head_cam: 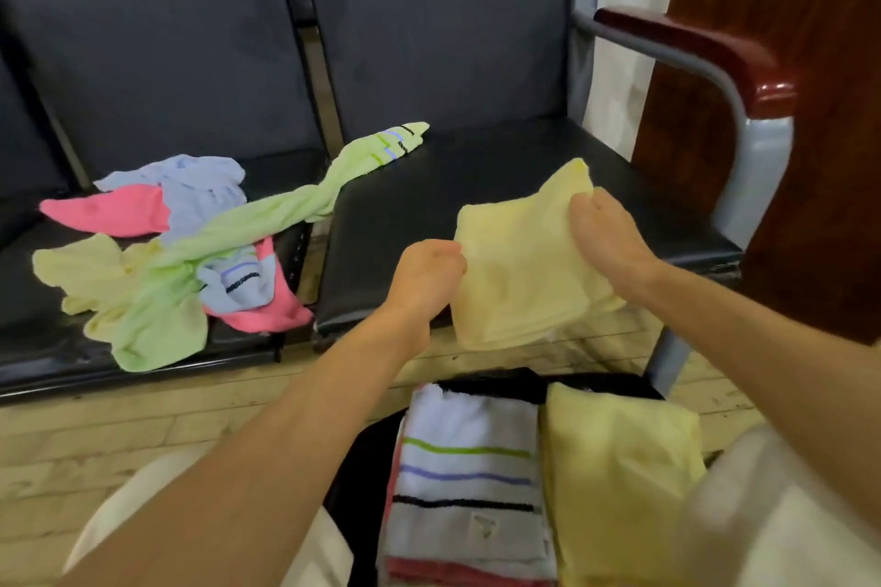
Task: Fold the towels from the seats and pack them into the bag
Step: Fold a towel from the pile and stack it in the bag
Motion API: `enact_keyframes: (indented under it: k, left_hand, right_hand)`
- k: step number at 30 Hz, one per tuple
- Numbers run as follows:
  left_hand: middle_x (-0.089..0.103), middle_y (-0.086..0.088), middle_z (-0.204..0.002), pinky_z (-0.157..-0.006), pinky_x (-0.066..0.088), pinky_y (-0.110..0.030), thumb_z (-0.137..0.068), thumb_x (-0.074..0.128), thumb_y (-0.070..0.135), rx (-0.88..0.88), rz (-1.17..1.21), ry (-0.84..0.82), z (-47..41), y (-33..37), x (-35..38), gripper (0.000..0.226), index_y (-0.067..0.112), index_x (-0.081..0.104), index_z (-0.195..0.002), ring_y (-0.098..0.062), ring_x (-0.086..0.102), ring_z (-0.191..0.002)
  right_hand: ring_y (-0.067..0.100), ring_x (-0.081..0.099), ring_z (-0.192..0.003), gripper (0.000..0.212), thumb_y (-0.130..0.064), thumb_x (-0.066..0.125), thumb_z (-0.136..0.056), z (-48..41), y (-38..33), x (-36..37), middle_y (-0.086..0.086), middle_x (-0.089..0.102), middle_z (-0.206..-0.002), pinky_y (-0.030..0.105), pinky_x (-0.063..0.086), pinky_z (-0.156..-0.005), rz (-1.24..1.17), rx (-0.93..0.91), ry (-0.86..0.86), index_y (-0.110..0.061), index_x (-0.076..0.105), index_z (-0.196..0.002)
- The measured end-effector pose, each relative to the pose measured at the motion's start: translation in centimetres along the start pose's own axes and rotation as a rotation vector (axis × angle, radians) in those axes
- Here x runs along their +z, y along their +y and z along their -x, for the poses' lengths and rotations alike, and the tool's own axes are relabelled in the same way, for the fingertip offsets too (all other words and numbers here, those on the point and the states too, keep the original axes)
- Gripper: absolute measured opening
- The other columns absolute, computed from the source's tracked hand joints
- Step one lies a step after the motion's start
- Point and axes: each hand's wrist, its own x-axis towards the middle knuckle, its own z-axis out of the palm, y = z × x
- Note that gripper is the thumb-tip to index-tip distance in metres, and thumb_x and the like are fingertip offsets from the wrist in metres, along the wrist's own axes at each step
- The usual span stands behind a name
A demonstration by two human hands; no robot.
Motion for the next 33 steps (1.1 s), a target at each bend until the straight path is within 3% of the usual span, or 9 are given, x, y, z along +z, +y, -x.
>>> enact_keyframes:
  k: [2, 5, 10, 14, 18, 23, 27, 30, 33]
  left_hand:
    - [0.06, -0.013, -0.091, -0.079, 0.05, -0.033, -0.086, 0.044, 0.006, -0.053, 0.063, -0.011, 0.3, 0.3, 0.0, 0.02, 0.014, 0.063, -0.09, -0.03, 0.058, -0.088]
    - [0.066, -0.009, -0.091, -0.076, 0.054, -0.033, -0.09, 0.043, 0.007, -0.137, 0.144, -0.042, 1.3, -0.1, 0.8, 0.019, 0.009, 0.062, -0.088, -0.025, 0.062, -0.087]
    - [0.07, -0.006, -0.078, -0.064, 0.052, -0.031, -0.094, 0.049, 0.032, -0.401, 0.55, -0.213, 3.0, -2.1, 1.7, 0.027, 0.014, 0.069, -0.092, -0.022, 0.064, -0.07]
    - [0.068, -0.004, -0.065, -0.056, 0.053, -0.026, -0.093, 0.049, 0.032, -0.392, 0.645, -0.266, 3.7, -3.3, 1.9, 0.027, 0.014, 0.066, -0.083, -0.017, 0.065, -0.057]
    - [0.069, -0.009, -0.105, -0.092, 0.052, -0.048, -0.089, 0.053, 0.033, -0.226, 0.395, -0.077, 3.8, -4.1, 3.0, 0.033, 0.016, 0.06, -0.116, -0.028, 0.065, -0.099]
    - [0.058, -0.001, -0.104, -0.09, 0.046, -0.042, -0.097, 0.04, 0.034, 0.023, -0.078, 0.076, 4.5, -5.2, 5.5, 0.017, 0.021, 0.049, -0.104, -0.025, 0.054, -0.102]
    - [0.054, -0.005, -0.092, -0.07, 0.036, -0.033, -0.1, 0.041, 0.03, 0.096, -0.164, 0.062, 5.6, -7.6, 8.8, 0.025, 0.006, 0.049, -0.1, -0.025, 0.05, -0.089]
    - [0.058, -0.009, -0.107, -0.087, 0.043, -0.04, -0.1, 0.04, 0.036, 0.07, -0.218, 0.007, 5.7, -10.3, 11.3, 0.03, 0.009, 0.05, -0.11, -0.031, 0.052, -0.105]
    - [0.055, -0.011, -0.126, -0.098, 0.043, -0.045, -0.101, 0.038, 0.04, -0.034, -0.197, -0.054, 5.8, -12.7, 13.4, 0.04, 0.015, 0.046, -0.13, -0.031, 0.051, -0.117]
  right_hand:
    - [0.013, 0.043, -0.077, 0.022, -0.02, 0.029, -0.101, 0.7, -1.1, 0.0, -0.003, 0.045, -0.087, 0.031, 0.033, -0.077, -0.044, -0.04, 0.042, -0.016, 0.05, -0.095]
    - [0.01, 0.038, -0.064, 0.027, -0.019, 0.034, -0.098, 2.0, -3.0, 0.5, -0.006, 0.038, -0.071, 0.027, 0.032, -0.06, -0.289, 0.069, 0.019, -0.025, 0.038, -0.072]
    - [0.011, 0.048, -0.059, 0.022, -0.02, 0.042, -0.094, 4.9, -3.9, 1.7, -0.004, 0.046, -0.063, 0.022, 0.04, -0.05, -0.521, 0.15, -0.175, -0.021, 0.044, -0.072]
    - [0.012, 0.052, -0.065, 0.018, -0.026, 0.042, -0.096, 5.6, -2.2, 1.0, 0.0, 0.051, -0.072, 0.023, 0.041, -0.052, -0.527, 0.188, -0.154, -0.019, 0.05, -0.081]
    - [0.02, 0.06, -0.089, 0.021, -0.034, 0.045, -0.097, 5.9, 0.9, -1.1, 0.005, 0.062, -0.097, 0.035, 0.051, -0.074, -0.456, 0.223, -0.088, -0.018, 0.058, -0.099]
    - [0.022, 0.055, -0.111, 0.038, -0.038, 0.038, -0.102, 6.9, 7.0, -4.3, 0.002, 0.058, -0.118, 0.039, 0.044, -0.092, -0.033, 0.002, -0.062, -0.013, 0.05, -0.128]
    - [0.03, 0.051, -0.109, 0.046, -0.036, 0.026, -0.105, 8.2, 11.9, -5.3, 0.014, 0.052, -0.12, 0.031, 0.033, -0.078, 0.269, 0.117, -0.084, -0.003, 0.034, -0.136]
    - [0.037, 0.052, -0.108, 0.043, -0.037, 0.025, -0.106, 9.3, 15.8, -4.9, 0.022, 0.052, -0.124, 0.037, 0.036, -0.078, 0.281, 0.214, -0.077, -0.003, 0.035, -0.13]
    - [0.028, 0.051, -0.087, 0.042, -0.037, 0.024, -0.106, 10.5, 19.2, -4.6, 0.015, 0.055, -0.111, 0.036, 0.039, -0.071, 0.281, 0.296, -0.091, -0.005, 0.032, -0.131]
